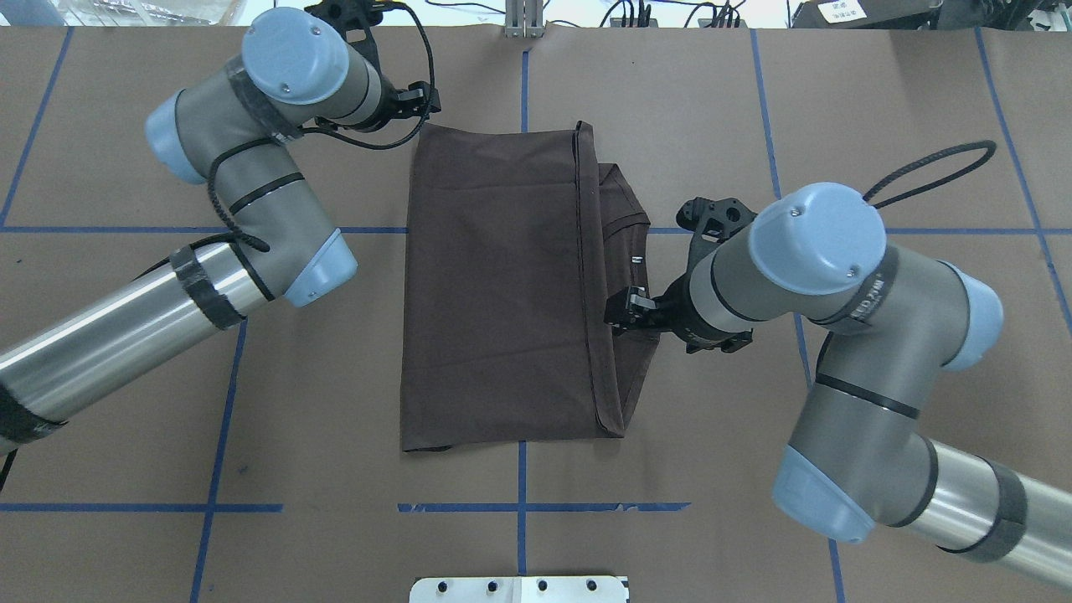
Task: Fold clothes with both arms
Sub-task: 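Release the shirt and move the right gripper to its collar edge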
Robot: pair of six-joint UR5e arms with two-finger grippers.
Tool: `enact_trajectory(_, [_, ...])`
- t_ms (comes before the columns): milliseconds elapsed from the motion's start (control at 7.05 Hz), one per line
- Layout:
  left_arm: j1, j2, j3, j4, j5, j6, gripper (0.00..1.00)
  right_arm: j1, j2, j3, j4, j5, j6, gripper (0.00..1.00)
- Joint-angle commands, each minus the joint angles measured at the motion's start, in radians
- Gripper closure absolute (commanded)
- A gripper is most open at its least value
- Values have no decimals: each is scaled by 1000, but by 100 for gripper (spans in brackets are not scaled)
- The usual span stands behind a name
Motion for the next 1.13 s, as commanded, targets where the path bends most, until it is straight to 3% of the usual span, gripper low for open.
enact_trajectory(0, [6,70,-248,191,-15,2,0,-52,112,-142,-60,-9,-41,0])
enact_trajectory(284, [6,85,-264,198,-50,2,0,-142,128,-180,-113,-61,-65,0])
enact_trajectory(993, [16,115,-269,188,-50,-5,0,-167,168,-214,-252,-66,-154,0])
